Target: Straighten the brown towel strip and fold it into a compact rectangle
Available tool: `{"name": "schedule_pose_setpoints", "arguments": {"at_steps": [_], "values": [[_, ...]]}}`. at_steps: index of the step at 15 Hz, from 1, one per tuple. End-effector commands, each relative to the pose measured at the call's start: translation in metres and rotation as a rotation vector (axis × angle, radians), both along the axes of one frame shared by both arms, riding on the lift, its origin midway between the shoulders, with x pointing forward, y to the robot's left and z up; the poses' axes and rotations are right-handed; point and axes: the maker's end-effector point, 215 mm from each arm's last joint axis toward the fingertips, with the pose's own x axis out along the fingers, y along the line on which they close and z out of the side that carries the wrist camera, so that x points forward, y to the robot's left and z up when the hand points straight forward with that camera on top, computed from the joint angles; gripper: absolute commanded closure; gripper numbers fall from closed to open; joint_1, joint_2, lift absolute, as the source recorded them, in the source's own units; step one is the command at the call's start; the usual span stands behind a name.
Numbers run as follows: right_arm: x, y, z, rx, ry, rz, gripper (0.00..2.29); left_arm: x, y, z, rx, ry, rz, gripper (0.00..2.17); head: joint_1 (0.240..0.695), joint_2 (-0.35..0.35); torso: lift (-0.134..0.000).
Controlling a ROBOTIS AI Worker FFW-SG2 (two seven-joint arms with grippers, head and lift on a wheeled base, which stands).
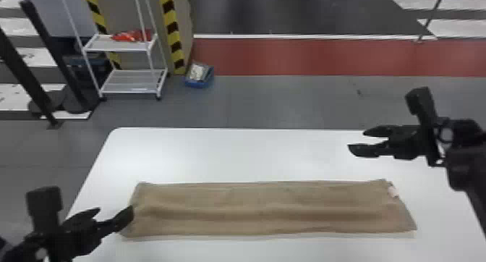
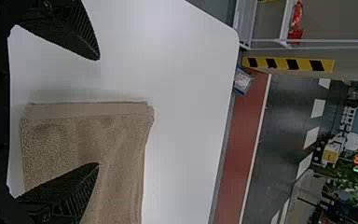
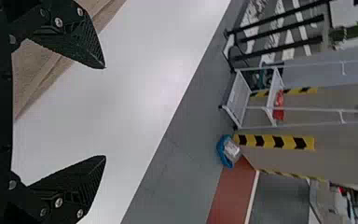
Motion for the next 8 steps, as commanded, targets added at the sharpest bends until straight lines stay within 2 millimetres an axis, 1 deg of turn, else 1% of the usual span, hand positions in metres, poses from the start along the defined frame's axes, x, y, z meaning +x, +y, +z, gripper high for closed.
{"name": "schedule_pose_setpoints", "arguments": {"at_steps": [1,2,3,4,5,6,7,8], "values": [[0.034,0.062,0.016,-0.182,0.015,0.229,0.38,0.01,-0.006,0.003,-0.009,-0.025,0.0,0.09,0.695,0.069,0.0],[0.038,0.09,0.025,-0.233,-0.021,0.348,0.41,0.013,-0.01,0.004,-0.017,-0.031,-0.001,0.09,0.695,0.086,0.0],[0.039,0.117,0.032,-0.293,-0.047,0.465,0.41,0.016,-0.013,0.006,-0.026,-0.037,0.0,0.09,0.695,0.106,0.0],[0.036,0.133,0.029,-0.337,-0.034,0.52,0.41,0.019,-0.016,0.007,-0.029,-0.038,0.004,0.09,0.695,0.128,0.0],[0.027,0.151,0.021,-0.385,-0.02,0.587,0.41,0.021,-0.019,0.008,-0.034,-0.04,0.003,0.09,0.695,0.145,0.0],[0.018,0.16,0.008,-0.423,0.01,0.632,0.41,0.024,-0.026,0.009,-0.04,-0.041,-0.004,0.09,0.695,0.163,0.0],[0.007,0.173,-0.006,-0.459,0.013,0.706,0.41,0.025,-0.03,0.008,-0.041,-0.038,-0.01,0.09,0.695,0.189,0.0],[-0.003,0.182,-0.016,-0.473,0.013,0.76,0.41,0.027,-0.033,0.008,-0.042,-0.039,-0.014,0.09,0.695,0.199,0.0]]}}
